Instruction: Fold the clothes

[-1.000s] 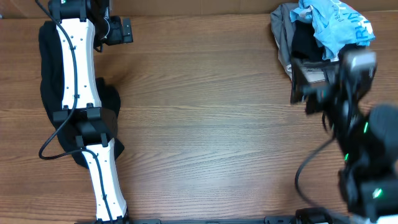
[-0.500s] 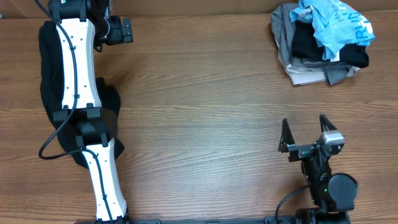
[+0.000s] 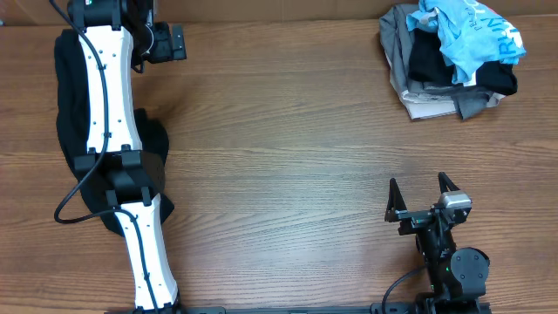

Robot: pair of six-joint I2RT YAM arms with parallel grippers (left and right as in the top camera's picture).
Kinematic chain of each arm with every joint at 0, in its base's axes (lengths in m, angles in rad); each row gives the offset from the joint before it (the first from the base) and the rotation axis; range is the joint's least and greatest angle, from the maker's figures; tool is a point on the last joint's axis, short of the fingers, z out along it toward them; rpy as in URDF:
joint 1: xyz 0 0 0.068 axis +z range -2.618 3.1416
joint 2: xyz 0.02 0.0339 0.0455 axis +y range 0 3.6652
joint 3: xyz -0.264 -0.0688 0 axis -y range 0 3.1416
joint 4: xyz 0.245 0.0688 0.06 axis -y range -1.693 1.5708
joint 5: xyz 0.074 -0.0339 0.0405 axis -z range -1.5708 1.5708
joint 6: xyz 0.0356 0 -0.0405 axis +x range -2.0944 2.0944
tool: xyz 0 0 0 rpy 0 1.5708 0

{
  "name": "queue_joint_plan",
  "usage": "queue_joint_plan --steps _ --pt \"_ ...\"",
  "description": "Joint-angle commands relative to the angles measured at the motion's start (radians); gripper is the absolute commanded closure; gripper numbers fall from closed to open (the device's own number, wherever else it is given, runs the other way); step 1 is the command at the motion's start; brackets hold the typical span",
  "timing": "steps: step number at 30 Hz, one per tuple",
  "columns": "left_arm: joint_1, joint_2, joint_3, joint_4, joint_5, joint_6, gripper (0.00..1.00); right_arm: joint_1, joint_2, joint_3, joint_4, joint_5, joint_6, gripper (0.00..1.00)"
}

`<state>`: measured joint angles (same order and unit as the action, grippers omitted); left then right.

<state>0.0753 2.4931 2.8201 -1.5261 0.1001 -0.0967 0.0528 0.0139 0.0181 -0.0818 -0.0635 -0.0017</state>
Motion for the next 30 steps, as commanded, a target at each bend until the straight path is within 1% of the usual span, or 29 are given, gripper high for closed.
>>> queue_joint_plan --steps 1,17,20,23,26,28,30 --pt "-0.005 -0.013 0.014 -0.001 -0.006 0.022 0.0 -0.004 -0.011 -0.01 0.004 0.002 0.006 0.0" --pt "-0.005 -0.013 0.014 -0.001 -0.006 0.022 0.0 -0.004 -0.011 -0.01 0.004 0.002 0.006 0.0" --pt "-0.016 -0.037 0.014 -0.003 -0.006 0.022 0.0 -0.004 -0.011 -0.01 0.004 0.003 0.006 0.0" --pt "-0.039 -0.1 0.014 -0.003 -0.006 0.022 0.0 -0.004 -0.011 -0.01 0.004 0.002 0.006 0.0" --pt "-0.073 -0.21 -0.013 0.005 -0.006 0.022 0.0 -0.004 -0.011 -0.01 0.005 0.002 0.006 0.0" --pt "-0.097 -0.317 -0.111 0.038 -0.006 0.023 0.0 -0.004 -0.011 -0.01 0.004 0.002 0.006 0.0" --pt "-0.114 -0.447 -0.255 0.076 -0.041 0.024 0.0 -0.004 -0.011 -0.01 0.004 0.002 0.006 0.0"
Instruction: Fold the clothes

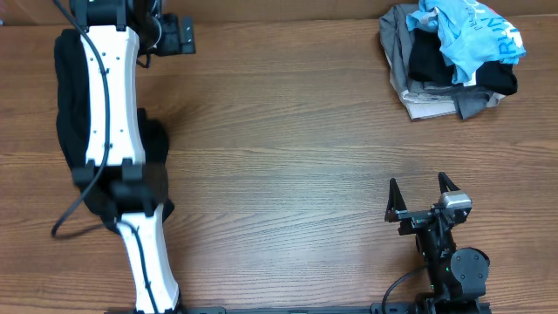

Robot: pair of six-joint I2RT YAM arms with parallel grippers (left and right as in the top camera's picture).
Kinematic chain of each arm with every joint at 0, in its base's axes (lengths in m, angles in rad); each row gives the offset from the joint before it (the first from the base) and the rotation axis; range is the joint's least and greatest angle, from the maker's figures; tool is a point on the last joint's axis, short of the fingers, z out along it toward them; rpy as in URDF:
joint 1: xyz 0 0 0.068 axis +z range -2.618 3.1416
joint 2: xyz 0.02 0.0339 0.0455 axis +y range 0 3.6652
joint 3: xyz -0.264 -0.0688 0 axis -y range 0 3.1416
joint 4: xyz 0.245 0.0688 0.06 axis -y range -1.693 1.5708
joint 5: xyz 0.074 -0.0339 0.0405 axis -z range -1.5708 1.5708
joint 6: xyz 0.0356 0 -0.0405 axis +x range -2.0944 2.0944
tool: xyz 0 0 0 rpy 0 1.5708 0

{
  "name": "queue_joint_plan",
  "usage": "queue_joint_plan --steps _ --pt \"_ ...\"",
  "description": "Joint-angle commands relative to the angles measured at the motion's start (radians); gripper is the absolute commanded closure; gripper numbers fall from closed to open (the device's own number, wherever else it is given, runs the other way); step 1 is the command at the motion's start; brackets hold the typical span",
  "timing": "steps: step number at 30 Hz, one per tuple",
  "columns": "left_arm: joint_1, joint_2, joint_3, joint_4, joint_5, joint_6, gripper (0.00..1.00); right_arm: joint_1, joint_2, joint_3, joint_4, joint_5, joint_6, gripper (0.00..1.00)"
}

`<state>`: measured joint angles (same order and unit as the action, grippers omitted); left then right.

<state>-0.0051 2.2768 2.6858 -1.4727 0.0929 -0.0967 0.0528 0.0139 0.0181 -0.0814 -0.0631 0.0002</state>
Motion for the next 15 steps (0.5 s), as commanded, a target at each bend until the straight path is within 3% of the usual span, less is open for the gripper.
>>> queue_joint_plan --steps 1,5,12,15 --pt "-0.039 -0.301 -0.2 0.061 -0.065 0.021 0.0 -0.004 -0.011 -0.01 0.004 0.002 0.005 0.0" --pt "-0.041 -0.597 -0.576 0.37 -0.077 0.016 0.0 -0.004 -0.011 -0.01 0.004 0.002 0.005 0.0" --pt "-0.034 -1.115 -1.38 1.107 -0.072 0.101 0.0 -0.004 -0.011 -0.01 0.004 0.002 0.005 0.0" --pt "-0.015 -1.312 -1.677 1.311 -0.055 0.098 0.0 -0.004 -0.011 -0.01 0.004 0.002 0.005 0.0"
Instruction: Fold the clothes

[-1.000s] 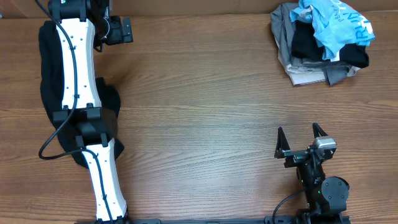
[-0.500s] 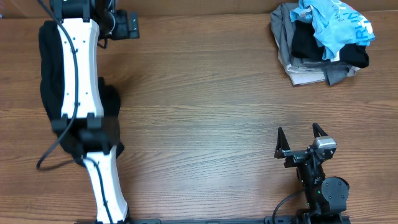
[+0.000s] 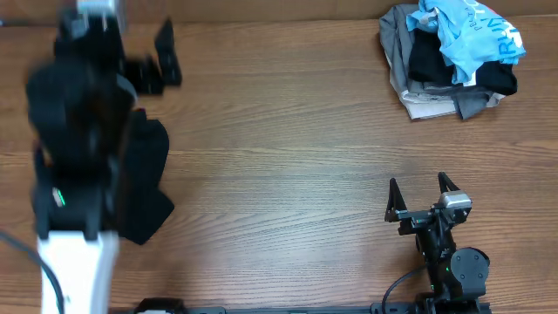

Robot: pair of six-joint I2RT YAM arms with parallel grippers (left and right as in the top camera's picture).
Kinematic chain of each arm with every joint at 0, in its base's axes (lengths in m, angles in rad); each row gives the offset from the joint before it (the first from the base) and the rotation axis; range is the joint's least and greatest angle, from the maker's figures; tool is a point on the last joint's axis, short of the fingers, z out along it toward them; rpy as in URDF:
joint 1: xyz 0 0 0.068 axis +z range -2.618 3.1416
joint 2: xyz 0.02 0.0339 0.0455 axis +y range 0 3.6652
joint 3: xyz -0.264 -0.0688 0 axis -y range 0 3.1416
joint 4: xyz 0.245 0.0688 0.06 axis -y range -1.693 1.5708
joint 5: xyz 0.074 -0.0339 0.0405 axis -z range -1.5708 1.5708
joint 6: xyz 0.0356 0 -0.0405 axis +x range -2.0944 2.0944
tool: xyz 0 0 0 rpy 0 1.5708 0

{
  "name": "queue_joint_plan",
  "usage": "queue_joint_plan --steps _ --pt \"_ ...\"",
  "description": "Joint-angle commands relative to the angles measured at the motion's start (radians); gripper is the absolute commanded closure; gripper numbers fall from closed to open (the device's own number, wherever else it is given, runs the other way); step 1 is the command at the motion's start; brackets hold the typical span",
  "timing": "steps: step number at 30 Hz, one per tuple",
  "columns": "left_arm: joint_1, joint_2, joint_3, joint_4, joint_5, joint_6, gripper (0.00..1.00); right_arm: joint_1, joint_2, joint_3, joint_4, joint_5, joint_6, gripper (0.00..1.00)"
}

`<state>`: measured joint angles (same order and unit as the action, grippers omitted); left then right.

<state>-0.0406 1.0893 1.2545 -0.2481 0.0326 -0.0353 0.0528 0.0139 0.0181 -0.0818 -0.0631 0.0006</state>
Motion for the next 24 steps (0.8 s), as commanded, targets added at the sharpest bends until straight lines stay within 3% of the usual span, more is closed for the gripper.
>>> queue_joint_plan --steps 1,10,24 --pt "0.027 -0.185 -0.333 0.131 0.014 0.035 0.0 -0.004 -0.011 -0.01 0.004 0.002 0.004 0.0" --pt "0.054 -0.628 -0.867 0.291 0.021 0.028 0.0 -0.004 -0.011 -0.01 0.004 0.002 0.004 0.0" --pt "0.053 -0.993 -1.241 0.383 0.012 0.021 0.0 -0.004 -0.011 -0.01 0.004 0.002 0.004 0.0"
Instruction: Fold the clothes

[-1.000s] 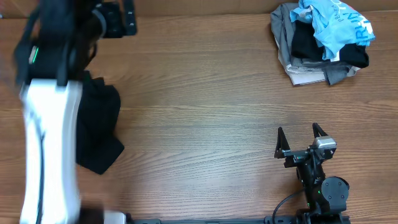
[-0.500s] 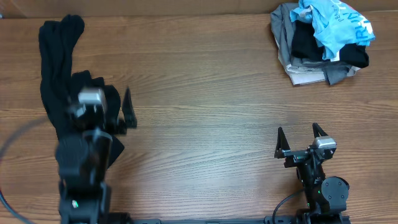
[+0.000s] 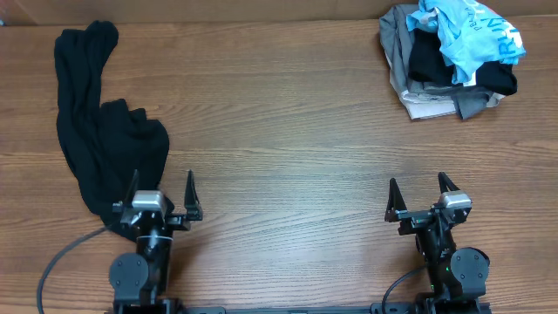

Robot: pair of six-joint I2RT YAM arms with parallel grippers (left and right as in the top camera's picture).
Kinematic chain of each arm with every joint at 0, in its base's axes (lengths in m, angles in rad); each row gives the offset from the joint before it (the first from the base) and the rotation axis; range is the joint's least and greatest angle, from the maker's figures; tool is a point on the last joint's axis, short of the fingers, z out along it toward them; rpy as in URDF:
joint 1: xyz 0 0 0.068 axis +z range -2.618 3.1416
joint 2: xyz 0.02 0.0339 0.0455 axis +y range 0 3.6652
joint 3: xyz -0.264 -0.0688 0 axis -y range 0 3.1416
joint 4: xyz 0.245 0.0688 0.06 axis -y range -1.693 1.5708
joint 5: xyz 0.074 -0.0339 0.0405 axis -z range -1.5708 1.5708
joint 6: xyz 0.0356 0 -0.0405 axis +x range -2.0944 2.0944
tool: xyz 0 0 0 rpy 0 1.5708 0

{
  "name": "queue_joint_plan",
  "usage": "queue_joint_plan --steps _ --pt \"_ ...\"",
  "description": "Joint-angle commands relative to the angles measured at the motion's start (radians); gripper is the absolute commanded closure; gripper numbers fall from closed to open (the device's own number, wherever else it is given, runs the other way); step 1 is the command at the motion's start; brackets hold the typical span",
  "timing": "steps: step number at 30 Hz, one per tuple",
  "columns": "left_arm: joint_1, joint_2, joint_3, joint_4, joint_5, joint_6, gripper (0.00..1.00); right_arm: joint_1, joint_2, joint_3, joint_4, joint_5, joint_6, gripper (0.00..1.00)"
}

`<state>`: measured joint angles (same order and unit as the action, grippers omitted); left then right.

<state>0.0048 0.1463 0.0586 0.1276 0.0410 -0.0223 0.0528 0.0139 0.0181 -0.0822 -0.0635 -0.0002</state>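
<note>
A black garment [image 3: 100, 139] lies crumpled in a long strip at the table's left side, from the far edge down toward the front. My left gripper [image 3: 162, 189] stands open at the front left, just right of the garment's lower end, with nothing between its fingers. My right gripper [image 3: 417, 188] stands open at the front right, holding nothing. A pile of clothes [image 3: 453, 57] in blue, black, grey and white sits at the far right corner.
The wooden table [image 3: 288, 131] stretches between the black garment and the pile. Both arm bases sit at the front edge.
My left arm, blurred and raised over the black garment at the far left, is now folded back at the front edge, gripper open. The garment lies fully uncovered.
My left arm first reached along the black garment with its gripper at the far left corner. It stayed there a second later, then appeared lifted and blurred. Now it rests at the front left, and the garment lies as a long strip. The right arm never moved.
</note>
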Motion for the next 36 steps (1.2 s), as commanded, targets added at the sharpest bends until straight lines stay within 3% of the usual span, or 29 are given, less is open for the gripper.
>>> queue_joint_plan --steps 1,8,36 --pt "0.008 -0.07 -0.055 -0.011 0.005 0.007 0.0 -0.004 -0.011 -0.01 0.005 0.002 0.005 0.0" --pt "0.008 -0.143 -0.053 -0.208 -0.01 0.008 0.0 -0.004 -0.011 -0.01 0.005 0.002 0.005 0.0" --pt "0.008 -0.142 -0.054 -0.203 -0.012 0.008 0.0 -0.004 -0.011 -0.01 0.005 0.002 0.005 0.0"
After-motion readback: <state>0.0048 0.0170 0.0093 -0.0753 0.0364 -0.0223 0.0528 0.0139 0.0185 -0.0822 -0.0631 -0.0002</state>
